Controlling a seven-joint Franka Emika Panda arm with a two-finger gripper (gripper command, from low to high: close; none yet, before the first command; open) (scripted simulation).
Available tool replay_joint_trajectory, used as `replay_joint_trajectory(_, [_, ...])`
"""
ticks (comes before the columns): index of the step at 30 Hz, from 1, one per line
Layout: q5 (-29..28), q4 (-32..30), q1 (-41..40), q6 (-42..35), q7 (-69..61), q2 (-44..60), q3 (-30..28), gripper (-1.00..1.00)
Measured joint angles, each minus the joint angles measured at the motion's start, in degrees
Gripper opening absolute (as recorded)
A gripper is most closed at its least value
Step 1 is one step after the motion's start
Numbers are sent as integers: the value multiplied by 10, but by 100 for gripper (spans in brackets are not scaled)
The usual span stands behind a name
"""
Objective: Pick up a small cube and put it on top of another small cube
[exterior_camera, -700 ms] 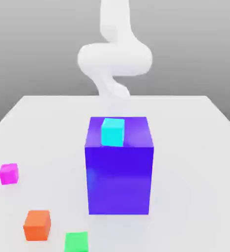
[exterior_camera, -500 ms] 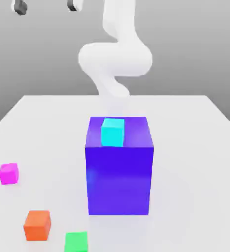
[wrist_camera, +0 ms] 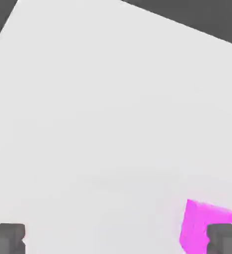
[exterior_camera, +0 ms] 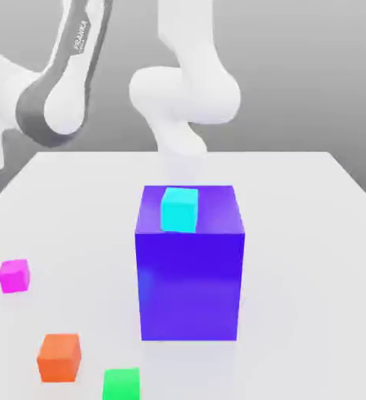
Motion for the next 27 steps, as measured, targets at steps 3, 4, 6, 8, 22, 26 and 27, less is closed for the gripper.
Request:
replay_joint_trajectory(3, [61,-7,-35,39,-30,66,22,0])
replay_joint_trajectory(4, [79,-4,-49,54,-43,87,39,0])
replay_joint_trajectory(6, [115,5,-79,85,-69,128,75,0])
replay_joint_trajectory(8, [136,12,-108,113,-86,163,108,-100])
replay_joint_trajectory(22, [24,-9,-57,22,-7,47,45,-100])
replay_joint_trajectory(26, [2,18,-24,-5,-22,46,79,-100])
replay_joint_trajectory(27, [-2,26,-15,-11,-28,47,89,-100])
